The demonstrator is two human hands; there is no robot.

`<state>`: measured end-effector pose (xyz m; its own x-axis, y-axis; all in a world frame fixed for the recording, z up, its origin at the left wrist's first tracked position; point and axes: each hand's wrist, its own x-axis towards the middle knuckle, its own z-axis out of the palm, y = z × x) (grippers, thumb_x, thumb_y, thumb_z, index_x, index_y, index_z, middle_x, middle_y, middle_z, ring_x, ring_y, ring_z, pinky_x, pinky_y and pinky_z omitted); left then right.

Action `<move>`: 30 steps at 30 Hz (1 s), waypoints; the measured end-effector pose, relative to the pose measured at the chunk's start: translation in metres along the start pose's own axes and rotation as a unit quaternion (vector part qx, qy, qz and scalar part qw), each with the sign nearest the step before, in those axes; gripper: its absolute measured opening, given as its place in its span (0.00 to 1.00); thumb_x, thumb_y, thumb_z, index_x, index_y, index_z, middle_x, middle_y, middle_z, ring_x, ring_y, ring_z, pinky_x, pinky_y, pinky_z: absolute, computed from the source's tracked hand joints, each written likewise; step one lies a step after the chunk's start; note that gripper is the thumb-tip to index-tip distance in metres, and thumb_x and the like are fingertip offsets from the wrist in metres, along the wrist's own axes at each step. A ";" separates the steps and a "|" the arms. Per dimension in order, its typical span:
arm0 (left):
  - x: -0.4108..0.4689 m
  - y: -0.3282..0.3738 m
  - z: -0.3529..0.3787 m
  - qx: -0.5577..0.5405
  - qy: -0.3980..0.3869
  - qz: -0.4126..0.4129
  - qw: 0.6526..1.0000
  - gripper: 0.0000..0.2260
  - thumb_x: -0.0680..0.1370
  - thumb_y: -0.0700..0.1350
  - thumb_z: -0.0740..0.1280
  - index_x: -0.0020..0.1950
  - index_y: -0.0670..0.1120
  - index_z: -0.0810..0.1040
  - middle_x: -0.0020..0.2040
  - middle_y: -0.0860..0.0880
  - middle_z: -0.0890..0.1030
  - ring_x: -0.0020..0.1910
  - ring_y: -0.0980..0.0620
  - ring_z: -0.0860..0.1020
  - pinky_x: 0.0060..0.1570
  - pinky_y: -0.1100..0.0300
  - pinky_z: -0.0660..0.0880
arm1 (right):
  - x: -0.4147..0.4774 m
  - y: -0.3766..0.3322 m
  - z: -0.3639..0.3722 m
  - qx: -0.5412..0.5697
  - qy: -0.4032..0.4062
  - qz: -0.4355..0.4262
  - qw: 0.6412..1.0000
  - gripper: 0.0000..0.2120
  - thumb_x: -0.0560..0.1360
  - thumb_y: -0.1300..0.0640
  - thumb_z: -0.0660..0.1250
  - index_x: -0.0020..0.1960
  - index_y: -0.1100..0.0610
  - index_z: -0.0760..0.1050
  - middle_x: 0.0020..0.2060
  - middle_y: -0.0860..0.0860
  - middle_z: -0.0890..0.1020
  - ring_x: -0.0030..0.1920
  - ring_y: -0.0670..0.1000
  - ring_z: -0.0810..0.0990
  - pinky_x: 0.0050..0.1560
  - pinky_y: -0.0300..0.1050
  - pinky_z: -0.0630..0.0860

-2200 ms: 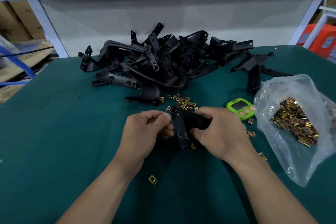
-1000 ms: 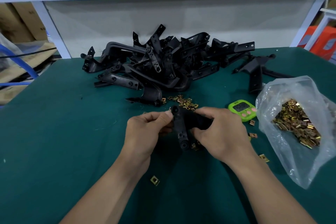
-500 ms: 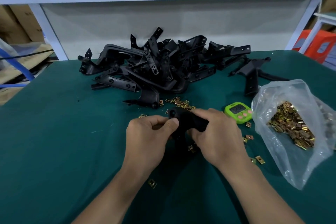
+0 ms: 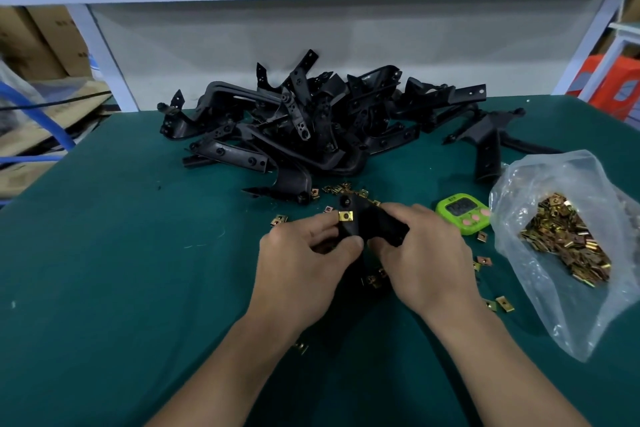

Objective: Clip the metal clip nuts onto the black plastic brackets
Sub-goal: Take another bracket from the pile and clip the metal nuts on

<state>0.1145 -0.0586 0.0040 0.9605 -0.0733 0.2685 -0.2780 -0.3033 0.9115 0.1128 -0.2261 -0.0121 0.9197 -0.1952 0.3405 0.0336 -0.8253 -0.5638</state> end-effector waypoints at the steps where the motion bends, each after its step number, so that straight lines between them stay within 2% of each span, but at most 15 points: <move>1: 0.004 -0.003 -0.003 0.024 0.015 0.008 1.000 0.16 0.75 0.48 0.76 0.46 0.73 0.82 0.41 0.69 0.84 0.43 0.70 0.82 0.41 0.77 0.74 | 0.002 0.001 0.001 0.000 0.001 0.003 1.000 0.12 0.73 0.48 0.73 0.56 0.41 0.79 0.41 0.43 0.77 0.42 0.50 0.77 0.42 0.51 0.76; 3: 0.013 -0.012 -0.012 0.072 0.077 0.004 0.994 0.09 0.78 0.50 0.73 0.54 0.64 0.85 0.43 0.69 0.84 0.42 0.69 0.81 0.42 0.77 0.73 | 0.007 0.004 0.002 -0.005 0.000 0.032 0.999 0.10 0.73 0.46 0.72 0.54 0.40 0.78 0.41 0.42 0.79 0.42 0.50 0.77 0.40 0.48 0.73; 4: 0.018 -0.018 -0.019 0.106 0.094 -0.006 0.990 0.10 0.79 0.49 0.72 0.57 0.61 0.85 0.46 0.69 0.84 0.44 0.68 0.81 0.44 0.77 0.73 | 0.010 0.007 0.001 -0.002 -0.001 0.055 0.998 0.10 0.73 0.45 0.72 0.53 0.40 0.78 0.40 0.41 0.79 0.41 0.51 0.77 0.39 0.47 0.72; 6: 0.024 -0.031 -0.029 0.209 0.057 -0.021 0.976 0.12 0.78 0.49 0.72 0.61 0.59 0.84 0.55 0.66 0.83 0.51 0.64 0.80 0.53 0.72 0.73 | 0.015 0.012 0.000 0.019 -0.003 0.093 0.995 0.09 0.72 0.44 0.72 0.52 0.41 0.80 0.38 0.41 0.81 0.40 0.52 0.79 0.40 0.48 0.76; 8: 0.027 -0.041 -0.035 0.291 0.000 -0.040 0.956 0.10 0.76 0.53 0.73 0.57 0.60 0.85 0.57 0.65 0.80 0.55 0.62 0.76 0.52 0.68 0.70 | 0.016 0.013 0.000 0.031 -0.011 0.110 0.993 0.09 0.72 0.43 0.72 0.52 0.41 0.80 0.38 0.41 0.82 0.41 0.52 0.80 0.42 0.50 0.79; 10: 0.027 -0.044 -0.034 0.307 0.004 -0.057 0.950 0.04 0.74 0.55 0.74 0.48 0.59 0.86 0.50 0.66 0.78 0.49 0.62 0.75 0.42 0.67 0.67 | 0.014 0.011 0.000 0.021 -0.023 0.112 0.993 0.11 0.72 0.41 0.71 0.53 0.39 0.79 0.40 0.41 0.83 0.43 0.53 0.81 0.44 0.50 0.80; 11: 0.026 -0.044 -0.032 0.303 0.015 -0.058 0.951 0.03 0.74 0.54 0.75 0.44 0.57 0.86 0.46 0.65 0.79 0.48 0.60 0.75 0.42 0.64 0.69 | 0.013 0.010 0.001 0.012 -0.028 0.108 0.994 0.12 0.72 0.41 0.71 0.54 0.38 0.79 0.40 0.41 0.83 0.43 0.53 0.81 0.44 0.50 0.79; 14: 0.023 -0.042 -0.028 0.315 0.023 -0.009 0.949 0.04 0.74 0.49 0.76 0.40 0.53 0.86 0.40 0.65 0.77 0.51 0.57 0.77 0.53 0.57 0.72 | 0.010 0.007 0.002 -0.002 -0.033 0.092 0.995 0.13 0.72 0.41 0.71 0.56 0.37 0.79 0.41 0.40 0.82 0.43 0.52 0.80 0.41 0.48 0.76; 17: 0.021 -0.039 -0.030 0.353 0.049 0.046 0.933 0.03 0.73 0.50 0.76 0.39 0.55 0.88 0.50 0.63 0.84 0.61 0.58 0.75 0.59 0.61 0.63 | 0.011 0.008 0.000 0.009 -0.032 0.096 0.995 0.13 0.72 0.41 0.72 0.55 0.37 0.79 0.41 0.39 0.82 0.43 0.50 0.80 0.41 0.47 0.76; 18: 0.021 -0.038 -0.031 0.374 0.043 0.045 0.925 0.02 0.71 0.54 0.77 0.39 0.57 0.88 0.55 0.63 0.84 0.64 0.59 0.73 0.59 0.63 0.60 | 0.012 0.009 0.000 0.017 -0.032 0.100 0.994 0.12 0.71 0.41 0.72 0.55 0.38 0.79 0.41 0.39 0.82 0.43 0.50 0.80 0.43 0.48 0.78; 20: 0.022 -0.037 -0.034 0.394 0.014 0.002 0.919 0.05 0.68 0.58 0.78 0.41 0.60 0.87 0.58 0.65 0.82 0.65 0.61 0.71 0.58 0.62 0.61 | 0.013 0.011 -0.002 0.034 -0.030 0.110 0.993 0.12 0.71 0.41 0.72 0.54 0.38 0.80 0.40 0.39 0.83 0.43 0.50 0.81 0.45 0.50 0.80; 22: 0.022 -0.036 -0.036 0.381 0.010 -0.037 0.924 0.05 0.69 0.58 0.78 0.42 0.60 0.87 0.57 0.65 0.83 0.62 0.62 0.74 0.54 0.60 0.65 | 0.014 0.011 -0.002 0.042 -0.029 0.114 0.992 0.12 0.71 0.41 0.72 0.53 0.39 0.80 0.39 0.38 0.83 0.43 0.50 0.81 0.45 0.50 0.80; 25: 0.018 -0.035 -0.028 0.404 0.013 0.011 0.914 0.04 0.76 0.54 0.74 0.43 0.56 0.87 0.52 0.62 0.85 0.59 0.59 0.77 0.54 0.60 0.61 | 0.014 0.011 -0.001 0.034 -0.029 0.111 0.993 0.11 0.71 0.41 0.72 0.53 0.38 0.80 0.38 0.38 0.82 0.41 0.48 0.80 0.40 0.47 0.78; 27: 0.013 -0.031 -0.020 0.365 0.053 0.019 0.929 0.07 0.78 0.52 0.71 0.40 0.55 0.84 0.41 0.61 0.84 0.47 0.62 0.77 0.50 0.60 0.62 | 0.013 0.010 -0.001 0.025 -0.029 0.109 0.993 0.10 0.71 0.41 0.72 0.52 0.38 0.80 0.36 0.38 0.81 0.39 0.46 0.79 0.36 0.45 0.74; 30: 0.010 -0.024 -0.010 0.245 0.105 -0.046 0.963 0.07 0.77 0.55 0.69 0.40 0.57 0.82 0.33 0.61 0.82 0.34 0.61 0.77 0.39 0.59 0.72 | 0.012 0.008 -0.002 0.020 -0.033 0.106 0.994 0.11 0.70 0.41 0.71 0.52 0.38 0.79 0.36 0.38 0.81 0.39 0.47 0.79 0.37 0.45 0.74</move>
<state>0.1307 -0.0424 -0.0125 0.9420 0.1537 0.2984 -0.1024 -0.7151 0.6915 0.1235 -0.2359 -0.0112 0.9313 -0.3265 0.1614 -0.1499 -0.7475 -0.6471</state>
